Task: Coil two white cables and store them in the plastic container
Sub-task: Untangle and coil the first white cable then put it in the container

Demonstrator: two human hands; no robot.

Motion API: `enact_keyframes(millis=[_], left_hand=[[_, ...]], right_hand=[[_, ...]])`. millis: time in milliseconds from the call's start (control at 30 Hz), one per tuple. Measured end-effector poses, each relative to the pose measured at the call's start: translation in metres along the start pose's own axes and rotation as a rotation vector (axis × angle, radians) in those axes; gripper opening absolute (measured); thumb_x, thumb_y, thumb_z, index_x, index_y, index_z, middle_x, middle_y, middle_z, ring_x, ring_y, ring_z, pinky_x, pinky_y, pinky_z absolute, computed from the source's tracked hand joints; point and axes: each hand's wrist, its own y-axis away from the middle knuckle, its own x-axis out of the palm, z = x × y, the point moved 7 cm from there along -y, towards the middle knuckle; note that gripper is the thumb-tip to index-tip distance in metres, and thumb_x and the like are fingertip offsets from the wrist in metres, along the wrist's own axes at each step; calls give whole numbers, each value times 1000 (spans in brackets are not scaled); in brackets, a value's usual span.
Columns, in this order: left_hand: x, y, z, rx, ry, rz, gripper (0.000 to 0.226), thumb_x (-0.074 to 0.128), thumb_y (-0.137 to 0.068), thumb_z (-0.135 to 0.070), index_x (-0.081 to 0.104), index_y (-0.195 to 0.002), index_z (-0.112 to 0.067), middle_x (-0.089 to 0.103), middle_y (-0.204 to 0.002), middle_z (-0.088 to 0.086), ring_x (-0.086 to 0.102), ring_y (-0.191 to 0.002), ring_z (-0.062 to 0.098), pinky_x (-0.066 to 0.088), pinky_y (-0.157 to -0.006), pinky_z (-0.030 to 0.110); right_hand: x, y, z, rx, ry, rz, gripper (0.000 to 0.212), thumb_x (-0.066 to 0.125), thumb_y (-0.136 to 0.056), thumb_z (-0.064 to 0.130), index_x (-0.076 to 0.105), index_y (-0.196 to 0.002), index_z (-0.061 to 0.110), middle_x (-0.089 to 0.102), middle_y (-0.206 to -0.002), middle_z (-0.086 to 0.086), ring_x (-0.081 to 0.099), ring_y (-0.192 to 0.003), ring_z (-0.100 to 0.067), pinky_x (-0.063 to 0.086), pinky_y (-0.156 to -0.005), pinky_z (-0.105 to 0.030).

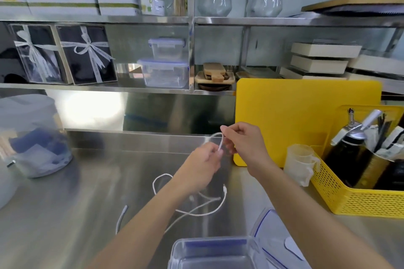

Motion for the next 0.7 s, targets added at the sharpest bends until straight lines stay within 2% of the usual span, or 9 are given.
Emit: enact_keyframes(millis=[67,133,167,233,300,400,567,633,700], left_hand=[[-6,4,-8,-13,167,37,28,37,-98,-17,58,-80,-16,42,-46,-12,32,-37,2,28,-40,15],[-10,9,-15,-30,348,114,30,37,-99,-17,60,-80,-15,37,-44,-12,27,-36,3,24,-35,13],[-13,12,-19,-24,431,142,31,37,-99,-17,60,-79,-15,36,-45,-11,25,-36,4,23,-35,13],[-21,15,-27,16,595,161,29,38,-97,-16,61,-80,-13,35,-47,-8,24,-38,5,22,-36,14],[-32,17,-36,59,786,152,22,42,-92,-19,59,-81,-11,36,-46,-8,25,-37,3,22,-36,15],[-53,20,-42,99,988,88,21,44,-88,-27,59,-83,-13,35,-46,-9,25,-35,2,23,-34,14],[-80,26,-40,75,1131,-11,30,39,-90,-46,61,-99,-28,34,-51,-8,13,-44,7,21,-36,15],[-89,30,-36,48,1162,-18,32,39,-91,-44,58,-107,-23,35,-54,-6,13,-47,8,20,-39,18],[-100,34,-32,39,1173,-28,33,44,-87,-33,60,-101,-8,39,-58,-3,17,-49,8,23,-41,19]], right_hand=[[-1,3,5,-59,4,46,9,54,-89,16,63,-87,15,61,-80,7,54,-71,0,44,-61,-8],[4,8,9,-89,10,175,19,46,-93,17,61,-103,23,58,-100,16,52,-88,11,38,-67,3],[7,11,11,-94,-16,236,22,41,-95,20,61,-105,24,59,-101,17,52,-90,15,37,-70,2],[12,18,16,-103,-121,335,29,35,-97,26,62,-102,16,66,-90,5,60,-84,3,41,-76,-8],[13,25,18,-94,-233,365,28,40,-95,26,60,-96,6,60,-68,-6,58,-66,-16,48,-68,-24],[6,27,10,-66,-283,266,13,52,-91,18,56,-86,6,49,-50,2,45,-47,-17,47,-48,-30],[-1,21,-6,-49,-285,169,6,54,-89,7,49,-87,10,51,-54,-5,44,-41,-15,39,-41,-25],[-5,19,-12,-85,-167,92,14,54,-88,6,50,-82,18,53,-60,-3,45,-44,-10,37,-41,-18],[-16,19,-15,-145,86,-54,21,55,-88,11,50,-75,26,56,-66,3,51,-56,-11,39,-50,-20]])
